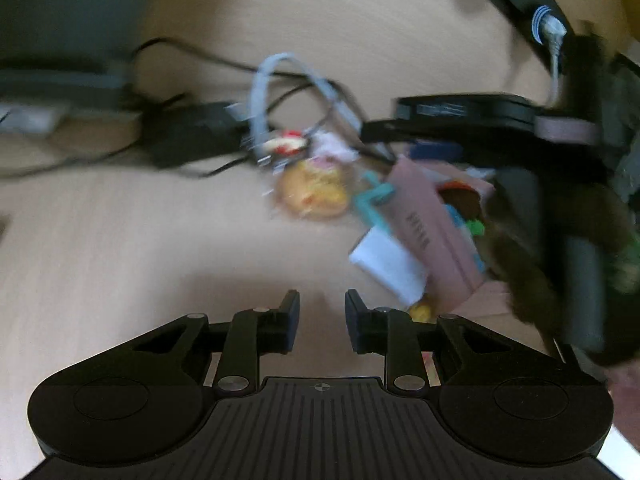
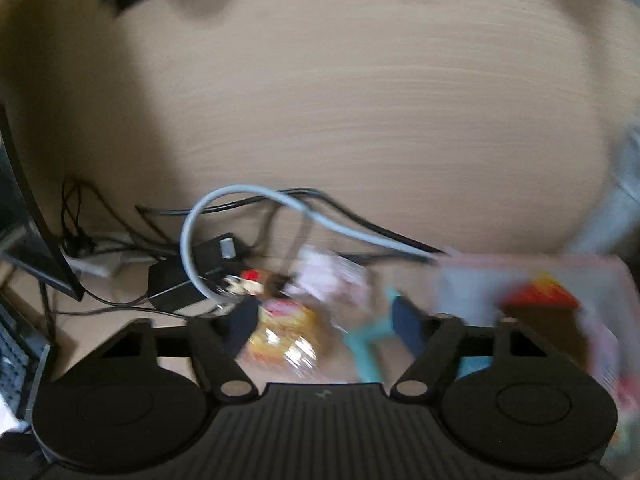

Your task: Organize objects

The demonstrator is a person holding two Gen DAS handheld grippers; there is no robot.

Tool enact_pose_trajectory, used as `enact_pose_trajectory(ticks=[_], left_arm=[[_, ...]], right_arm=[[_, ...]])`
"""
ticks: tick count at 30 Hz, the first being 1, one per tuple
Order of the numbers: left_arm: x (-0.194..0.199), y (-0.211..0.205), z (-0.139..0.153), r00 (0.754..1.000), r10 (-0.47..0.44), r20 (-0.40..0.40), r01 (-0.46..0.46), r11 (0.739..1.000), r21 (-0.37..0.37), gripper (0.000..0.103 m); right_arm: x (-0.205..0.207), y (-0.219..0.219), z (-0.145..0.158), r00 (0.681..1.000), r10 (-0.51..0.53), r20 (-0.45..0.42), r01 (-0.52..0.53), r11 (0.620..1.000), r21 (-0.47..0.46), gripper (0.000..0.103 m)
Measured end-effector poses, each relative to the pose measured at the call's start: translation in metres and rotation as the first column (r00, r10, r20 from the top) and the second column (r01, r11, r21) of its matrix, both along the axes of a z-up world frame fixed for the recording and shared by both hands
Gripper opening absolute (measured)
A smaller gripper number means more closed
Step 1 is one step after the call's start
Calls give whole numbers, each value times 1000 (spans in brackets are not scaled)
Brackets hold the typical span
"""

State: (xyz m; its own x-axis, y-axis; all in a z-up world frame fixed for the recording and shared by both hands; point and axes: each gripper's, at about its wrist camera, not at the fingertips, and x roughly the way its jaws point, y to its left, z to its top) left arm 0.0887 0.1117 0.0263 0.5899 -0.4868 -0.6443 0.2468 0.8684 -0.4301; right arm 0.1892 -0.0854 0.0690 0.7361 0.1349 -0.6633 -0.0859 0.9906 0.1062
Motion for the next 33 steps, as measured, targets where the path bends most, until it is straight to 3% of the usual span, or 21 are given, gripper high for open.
enact_pose_trajectory(ticks=[1,3,7,9,10,12,15,18,24,28,31,33], left_arm=[[2,9,0,1000,4,-16,-4,1000,-8,27],[-6,17,2,1000,-10,-18,10,1000,-14,27],[-14,39,11,1000,-25,2,25,1000,-17,27],[-15,51,10,1000,-11,5,11,999,-36,27],[-17,54,11,1000,-3,3,3,999,-43,27],[-16,61,8,1000,10,-10,-10,999,-53,27],[-16,66,3,999,16,-28,-17,998,-58,27],[-13,68,-1,999,15,-40,-17,998,-63,27],[-12,71,0,999,19,-38,-22,996,-81,27],[-10,73,-5,998,38,-56,-43,996,-81,27],[-10,71,-7,996,46,-72,-51,996,-76,27],[-12,68,-7,996,46,-78,-51,997,-65,27]], right_arm=[[11,15,-7,1000,6,3,-6,1000,-19,42],[28,35,-17,1000,22,14,-22,999,-26,33],[51,68,-33,987,153,43,-146,979,-142,32],[64,70,-39,977,211,5,-209,968,-139,34],[69,68,-40,971,240,1,-238,964,-122,44],[82,67,-41,961,272,-53,-276,956,-95,53],[88,63,-43,950,295,-99,-301,952,-48,53],[81,60,-42,951,282,-126,-289,957,-36,45],[43,45,-25,961,226,-163,-240,968,-77,44],[-3,29,1,934,317,-166,-322,947,-4,51],[8,22,10,973,203,-107,-211,975,-67,56],[34,18,1,987,109,-118,-116,992,-51,56]])
